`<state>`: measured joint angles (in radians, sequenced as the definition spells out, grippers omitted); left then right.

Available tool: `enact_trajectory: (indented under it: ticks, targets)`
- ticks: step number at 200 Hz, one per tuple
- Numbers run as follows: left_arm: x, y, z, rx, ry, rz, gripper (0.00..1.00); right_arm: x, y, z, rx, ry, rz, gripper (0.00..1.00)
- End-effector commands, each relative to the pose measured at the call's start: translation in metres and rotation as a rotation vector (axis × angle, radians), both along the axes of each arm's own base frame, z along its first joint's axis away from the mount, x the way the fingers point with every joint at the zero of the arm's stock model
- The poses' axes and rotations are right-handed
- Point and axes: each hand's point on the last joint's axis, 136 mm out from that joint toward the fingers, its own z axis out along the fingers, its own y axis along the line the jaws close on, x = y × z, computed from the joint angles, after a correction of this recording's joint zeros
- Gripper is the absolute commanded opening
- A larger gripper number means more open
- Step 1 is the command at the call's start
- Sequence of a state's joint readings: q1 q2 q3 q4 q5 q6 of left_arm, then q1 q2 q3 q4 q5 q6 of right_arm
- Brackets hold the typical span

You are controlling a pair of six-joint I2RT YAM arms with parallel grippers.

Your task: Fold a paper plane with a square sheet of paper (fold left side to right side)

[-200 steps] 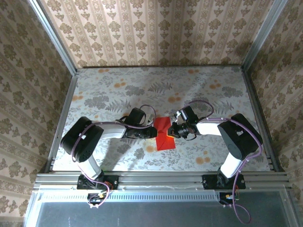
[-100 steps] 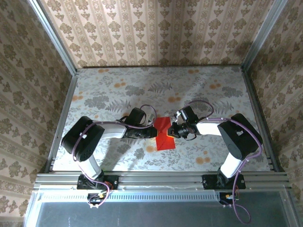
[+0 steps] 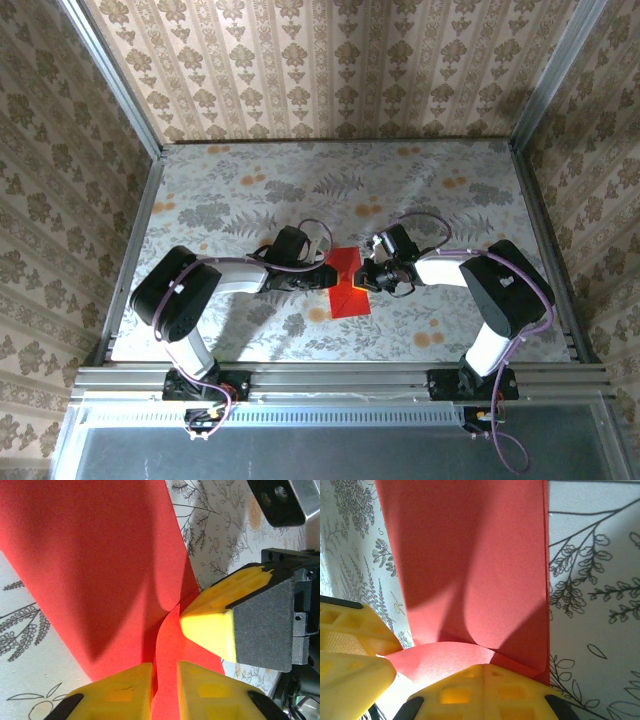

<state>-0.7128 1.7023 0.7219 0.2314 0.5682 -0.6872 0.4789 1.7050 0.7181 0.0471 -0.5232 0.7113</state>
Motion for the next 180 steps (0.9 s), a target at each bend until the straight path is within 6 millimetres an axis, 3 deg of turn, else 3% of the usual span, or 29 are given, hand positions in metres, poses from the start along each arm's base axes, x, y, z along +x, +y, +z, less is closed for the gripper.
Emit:
enact_trajectory:
  ticks: [1,35,64,98,139,180]
  targets:
    - [-0.006,0.006,-0.01,0.052,0.009,-0.002,0.15,-0.012,-0.01,-0.014,-0.053,0.05,-0.019,0.0]
    - [-0.007,0.011,-0.009,0.073,-0.006,0.003,0.04,-0.007,-0.006,-0.002,-0.031,0.02,-0.016,0.0]
    - [-0.004,0.01,0.004,0.047,-0.05,0.006,0.0,0.0,-0.001,0.025,0.015,-0.044,-0.015,0.02]
    - [-0.003,0.01,0.02,-0.002,-0.104,0.015,0.0,0.004,-0.012,0.05,0.022,-0.124,-0.037,0.18]
    - [-0.004,0.013,0.031,-0.037,-0.134,0.032,0.0,-0.002,-0.018,0.046,0.074,-0.104,-0.048,0.32]
    - [-0.004,0.015,0.031,-0.035,-0.134,0.037,0.0,-0.003,-0.006,0.041,0.151,-0.081,-0.037,0.4]
